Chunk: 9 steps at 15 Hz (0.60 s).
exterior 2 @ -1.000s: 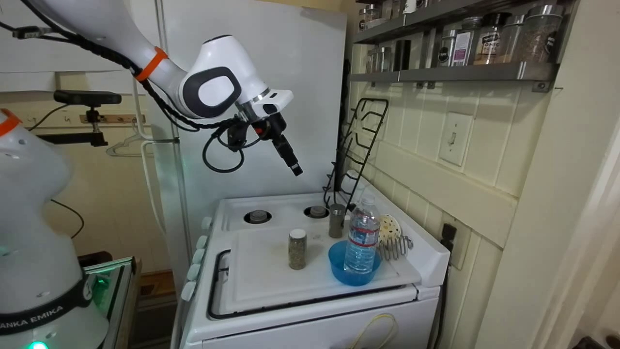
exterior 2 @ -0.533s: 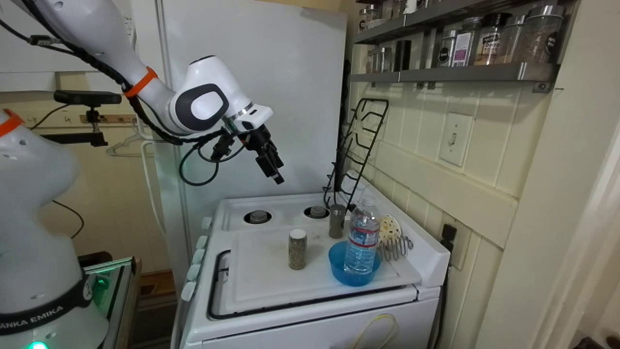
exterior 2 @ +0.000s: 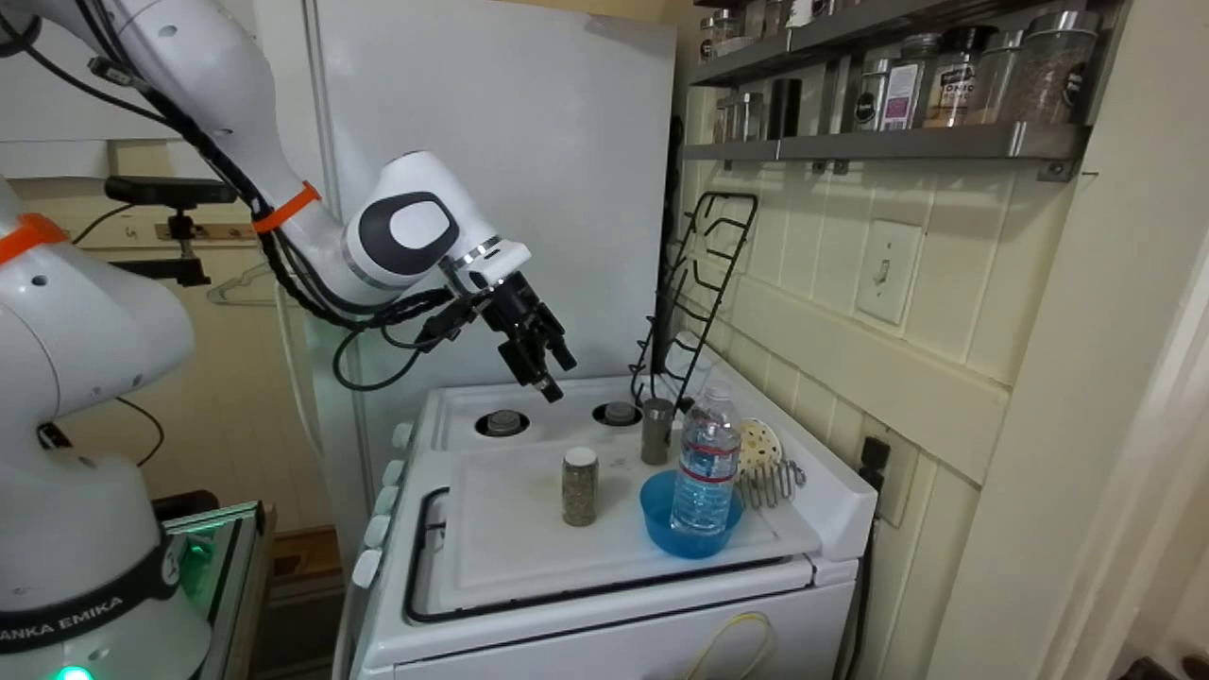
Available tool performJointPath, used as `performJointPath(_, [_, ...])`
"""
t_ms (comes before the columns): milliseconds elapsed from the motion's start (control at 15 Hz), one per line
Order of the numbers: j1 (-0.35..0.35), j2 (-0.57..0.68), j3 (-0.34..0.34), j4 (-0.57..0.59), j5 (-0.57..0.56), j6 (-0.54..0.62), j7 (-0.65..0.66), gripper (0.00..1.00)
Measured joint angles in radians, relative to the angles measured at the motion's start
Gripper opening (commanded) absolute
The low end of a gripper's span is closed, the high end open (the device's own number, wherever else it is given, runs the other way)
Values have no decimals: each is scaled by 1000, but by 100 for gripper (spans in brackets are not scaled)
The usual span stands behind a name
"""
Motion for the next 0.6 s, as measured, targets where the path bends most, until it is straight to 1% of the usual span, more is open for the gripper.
performJointPath(133, [-14,-11,13,0,-4,-1,5,100])
performJointPath(600, [-15,-20,17,0,-4,-1,7,100])
